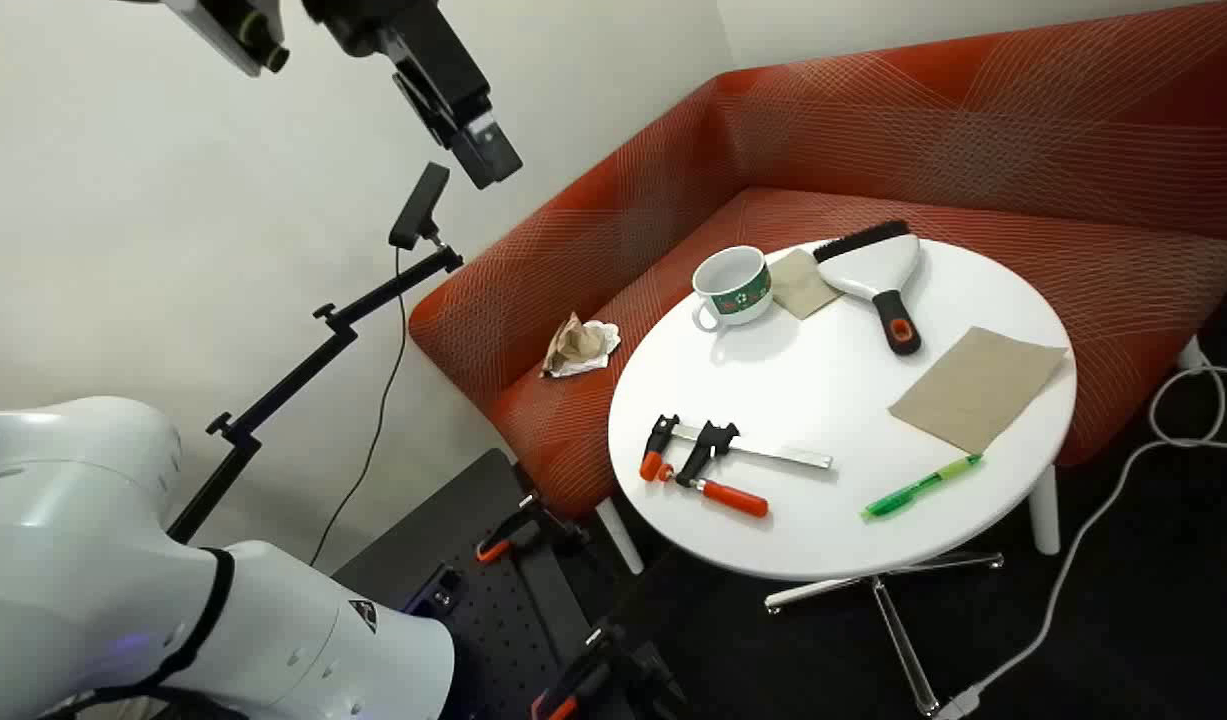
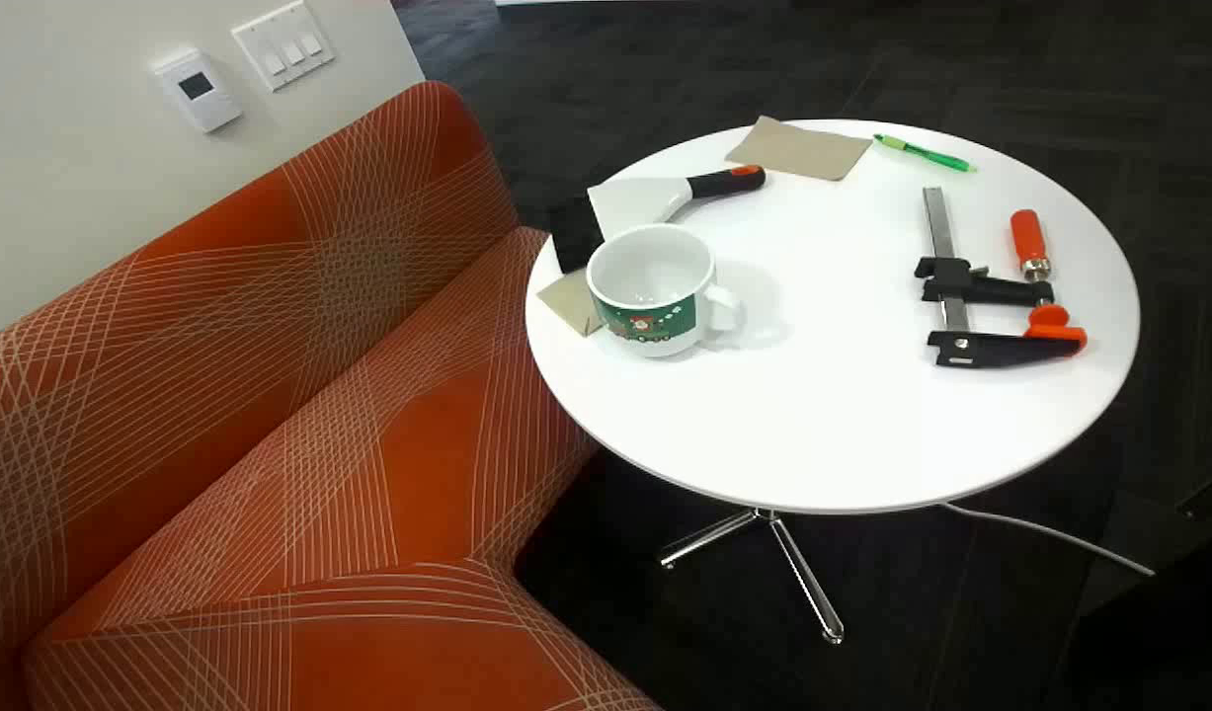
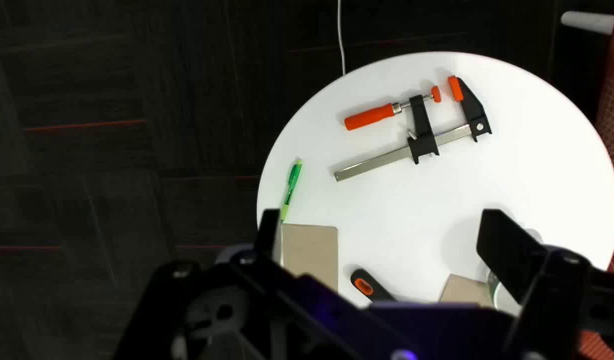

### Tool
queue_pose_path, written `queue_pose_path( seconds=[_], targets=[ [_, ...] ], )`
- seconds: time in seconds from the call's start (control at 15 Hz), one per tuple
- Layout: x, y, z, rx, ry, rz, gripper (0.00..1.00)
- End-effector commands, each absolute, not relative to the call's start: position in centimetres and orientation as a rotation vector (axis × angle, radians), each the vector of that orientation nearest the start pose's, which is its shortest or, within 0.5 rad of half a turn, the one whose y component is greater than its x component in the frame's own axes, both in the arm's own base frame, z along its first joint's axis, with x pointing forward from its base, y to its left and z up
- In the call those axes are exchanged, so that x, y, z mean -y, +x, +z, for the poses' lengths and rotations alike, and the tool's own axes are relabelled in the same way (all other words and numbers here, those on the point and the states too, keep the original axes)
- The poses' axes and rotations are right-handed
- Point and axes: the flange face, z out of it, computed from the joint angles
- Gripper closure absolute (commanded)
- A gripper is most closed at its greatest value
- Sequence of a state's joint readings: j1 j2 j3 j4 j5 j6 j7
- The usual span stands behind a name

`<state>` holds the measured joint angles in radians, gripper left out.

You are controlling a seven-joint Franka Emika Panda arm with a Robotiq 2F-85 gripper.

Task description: Pick up the pen from the table and place it in the mug

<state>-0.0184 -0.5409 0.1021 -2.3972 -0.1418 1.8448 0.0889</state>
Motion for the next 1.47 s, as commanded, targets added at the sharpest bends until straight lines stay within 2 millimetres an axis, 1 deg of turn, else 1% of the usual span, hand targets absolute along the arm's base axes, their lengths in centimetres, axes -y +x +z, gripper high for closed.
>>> queue_pose_path(
  seconds=[0.0, 0.33, 0.53, 0.6, 0.73, 0.93, 1.13, 1.4],
  targets=[
    [-2.5, 38.6, 51.0, 0.032, -3.331, 0.001, 0.0],
    [-2.5, 38.6, 51.0, 0.032, -3.331, 0.001, 0.0],
    [-1.7, 39.8, 49.9, -0.025, -3.322, 0.016, 0.0],
    [-1.2, 40.3, 49.2, -0.032, -3.306, 0.029, 0.0],
    [0.2, 41.7, 47.3, -0.055, -3.269, 0.051, 0.0],
    [2.6, 43.9, 43.6, -0.125, -3.226, 0.051, 0.0],
    [4.3, 46.1, 39.0, -0.18, -3.218, 0.028, 0.0],
    [6.1, 48.2, 33.3, -0.233, -3.214, 0.01, 0.0]
  ],
)
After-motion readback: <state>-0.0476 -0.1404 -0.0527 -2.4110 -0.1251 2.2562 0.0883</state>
